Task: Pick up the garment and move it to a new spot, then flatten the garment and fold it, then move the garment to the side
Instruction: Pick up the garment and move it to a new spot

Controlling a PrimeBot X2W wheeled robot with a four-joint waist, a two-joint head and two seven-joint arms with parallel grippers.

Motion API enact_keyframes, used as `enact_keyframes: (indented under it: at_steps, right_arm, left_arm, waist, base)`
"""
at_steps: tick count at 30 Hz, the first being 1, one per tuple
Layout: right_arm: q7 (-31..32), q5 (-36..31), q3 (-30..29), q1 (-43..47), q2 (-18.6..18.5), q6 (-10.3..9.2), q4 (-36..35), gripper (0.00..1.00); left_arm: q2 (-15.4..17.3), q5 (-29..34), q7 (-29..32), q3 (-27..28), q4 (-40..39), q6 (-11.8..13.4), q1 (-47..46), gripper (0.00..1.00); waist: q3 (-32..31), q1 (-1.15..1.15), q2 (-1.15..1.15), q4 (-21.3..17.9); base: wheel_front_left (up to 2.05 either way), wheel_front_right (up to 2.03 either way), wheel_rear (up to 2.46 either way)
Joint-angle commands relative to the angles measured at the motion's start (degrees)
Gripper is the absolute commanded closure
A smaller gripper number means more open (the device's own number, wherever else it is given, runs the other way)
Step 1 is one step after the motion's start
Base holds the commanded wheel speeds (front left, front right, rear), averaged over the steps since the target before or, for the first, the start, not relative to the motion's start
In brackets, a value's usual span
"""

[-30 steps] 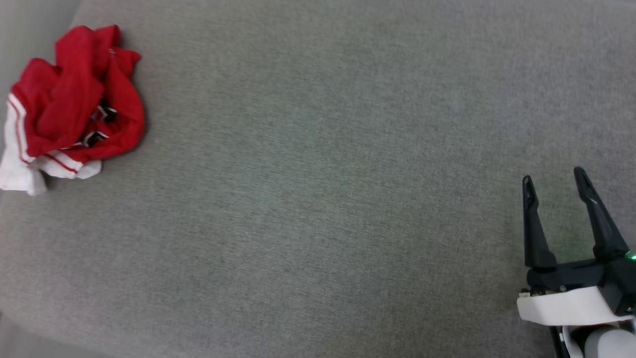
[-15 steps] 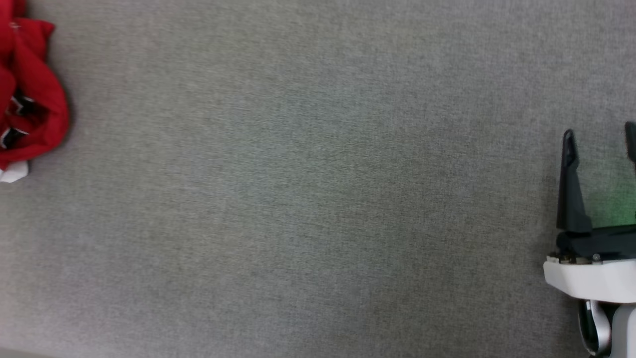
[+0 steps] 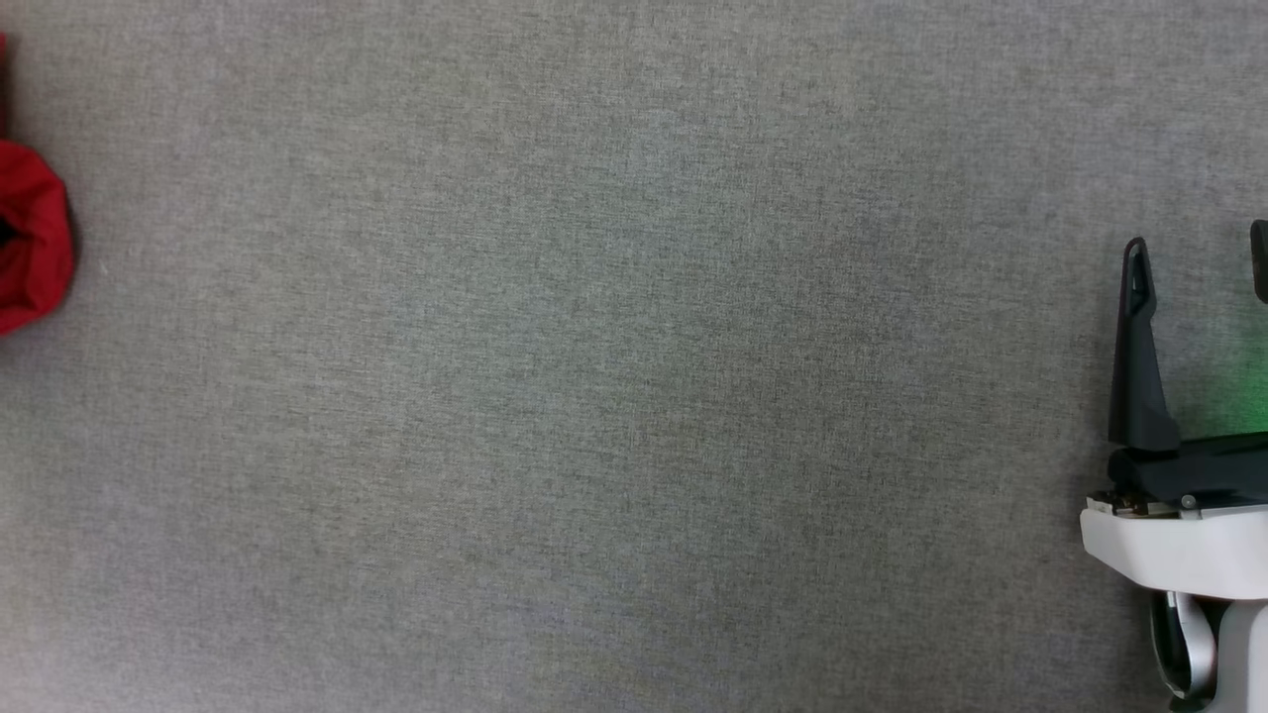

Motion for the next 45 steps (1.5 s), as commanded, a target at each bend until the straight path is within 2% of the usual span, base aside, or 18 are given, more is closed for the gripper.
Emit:
enact_keyframes:
  at_steps: [1,8,14,24,27,33,45]
  right_arm:
    - [-0.1,-0.4,-0.2,-0.6,0.1,-0.04,0.4,0.00]
    - [-0.1,0.9,-0.8,-0.4,0.1,-0.04,1.6,0.00]
    - [-0.1,3.0,0.4,1.7,0.1,-0.04,3.6,0.00]
    - [-0.1,6.3,2.5,5.0,0.1,-0.04,6.2,0.00]
    - [-0.1,7.2,2.9,6.0,0.1,-0.04,7.0,0.00]
    - [-0.1,8.3,3.2,8.2,0.1,-0.04,8.1,0.00]
    - [-0.1,9.9,4.5,9.3,0.1,-0.04,8.7,0.00]
  left_arm:
    - [-1.4,0.1,0.7,-2.1,1.7,0.1,2.0,1.00]
    - [3.1,0.1,-3.1,-4.8,-1.4,0.1,-0.1,1.00]
    - [7.7,0.2,-3.7,-8.1,-6.5,0.1,-1.7,1.00]
    - [10.1,1.1,-0.9,-15.1,-17.0,0.1,-9.6,1.00]
    - [9.3,1.3,0.0,-18.1,-20.2,0.1,-12.7,1.00]
    - [4.7,1.0,1.3,-23.5,-23.9,0.1,-19.0,1.00]
    - [-4.9,-1.1,-1.1,-32.8,-23.5,0.1,-27.3,1.00]
  waist:
    - [-0.6,0.00,0.00,0.1]
    - [-6.0,0.00,0.00,0.8]
    - [-12.8,0.00,0.00,0.9]
    - [-22.8,0.00,0.00,-0.2]
    - [-25.6,0.00,0.00,-1.3]
    - [-29.9,0.00,0.00,-4.9]
    - [-31.6,0.00,0.00,-17.9]
  base:
    - [0.00,0.00,0.00]
    - [0.00,0.00,0.00]
    - [0.00,0.00,0.00]
    - [0.00,0.00,0.00]
    - [0.00,0.00,0.00]
    - [0.00,0.00,0.00]
    - [0.00,0.00,0.00]
